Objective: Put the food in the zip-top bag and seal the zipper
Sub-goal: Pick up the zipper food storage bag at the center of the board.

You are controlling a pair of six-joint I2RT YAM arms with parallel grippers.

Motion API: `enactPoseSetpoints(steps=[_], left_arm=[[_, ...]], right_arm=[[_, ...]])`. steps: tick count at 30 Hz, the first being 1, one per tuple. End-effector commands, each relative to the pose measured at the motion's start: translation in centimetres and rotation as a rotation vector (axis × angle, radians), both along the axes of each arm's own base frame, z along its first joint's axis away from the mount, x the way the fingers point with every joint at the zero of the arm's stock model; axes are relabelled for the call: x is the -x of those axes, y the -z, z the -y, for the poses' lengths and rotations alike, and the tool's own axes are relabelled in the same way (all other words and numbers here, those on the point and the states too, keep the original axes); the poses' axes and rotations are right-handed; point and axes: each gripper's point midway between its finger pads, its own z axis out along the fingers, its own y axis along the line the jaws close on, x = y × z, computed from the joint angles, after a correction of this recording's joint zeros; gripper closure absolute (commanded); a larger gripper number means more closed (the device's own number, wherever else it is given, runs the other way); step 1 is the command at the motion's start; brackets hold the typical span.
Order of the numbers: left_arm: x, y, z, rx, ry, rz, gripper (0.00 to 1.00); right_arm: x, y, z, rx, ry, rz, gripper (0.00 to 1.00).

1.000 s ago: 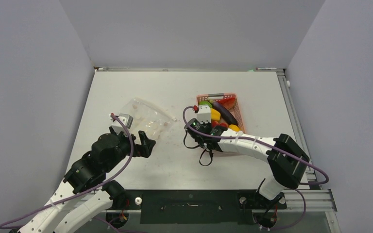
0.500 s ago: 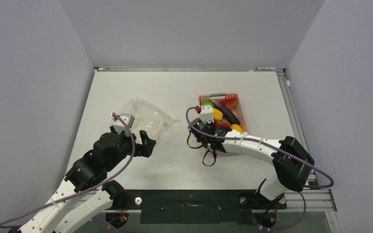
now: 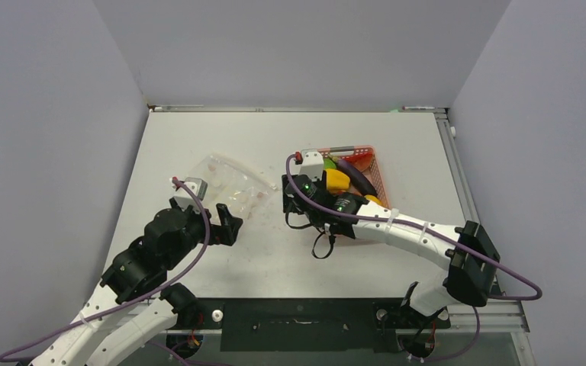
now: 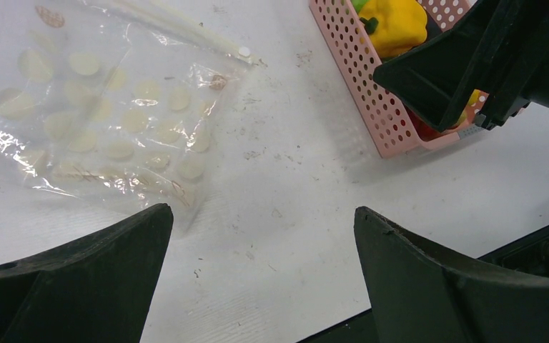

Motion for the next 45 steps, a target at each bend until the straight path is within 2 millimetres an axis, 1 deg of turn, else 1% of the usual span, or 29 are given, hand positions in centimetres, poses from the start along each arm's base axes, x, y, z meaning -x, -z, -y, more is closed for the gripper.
enactPoseSetpoints(steps=[1, 5, 9, 11, 14, 21, 30, 36, 41, 45], left_arm=[[-0.5, -1.0, -0.6, 0.016, -0.039, 0.036, 0.04], [-0.5, -1.0, -0.7, 0.017, -0.045, 0.036, 0.04], [-0.4, -1.2, -0.9, 0.023, -0.051, 0.045, 0.04], [-0.5, -1.3, -1.2, 0.023, -0.064, 0.048, 0.04], [-0.5, -1.4, -1.4, 0.025, -0.072, 0.051, 0.04], [-0.5, -1.5, -1.6, 0.027, -0.083, 0.052, 0.04], [-0.2, -1.8, -1.4, 0.047, -0.061, 0.063, 0.04], [0.0, -1.9, -1.2, 0.054, -0.052, 0.067, 0.04], [0.1, -2.0, -1.2, 0.059, -0.045, 0.071, 0.04], [0.1, -2.1, -1.2, 0.062, -0.042, 0.074, 0.04]], right_arm=[[-0.6, -1.5, -3.5, -0.109, -0.057, 0.007, 0.39], [-1.0, -0.9, -5.4, -0.156, -0.063, -0.012, 0.35], [-1.4, -0.3, -7.0, -0.212, -0.059, -0.029, 0.24], [-1.4, 0.1, -7.9, -0.253, -0.063, -0.044, 0.20], [-1.4, 0.9, -9.3, -0.327, -0.056, -0.076, 0.19], [-2.3, 2.3, -11.5, -0.441, 0.029, -0.119, 0.15], [-3.8, 4.5, -14.3, -0.516, 0.086, -0.153, 0.16], [-4.9, 6.1, -15.2, -0.539, 0.137, -0.168, 0.18], [-5.7, 6.9, -16.2, -0.565, 0.162, -0.181, 0.20], [-6.3, 7.8, -16.5, -0.560, 0.187, -0.188, 0.22]])
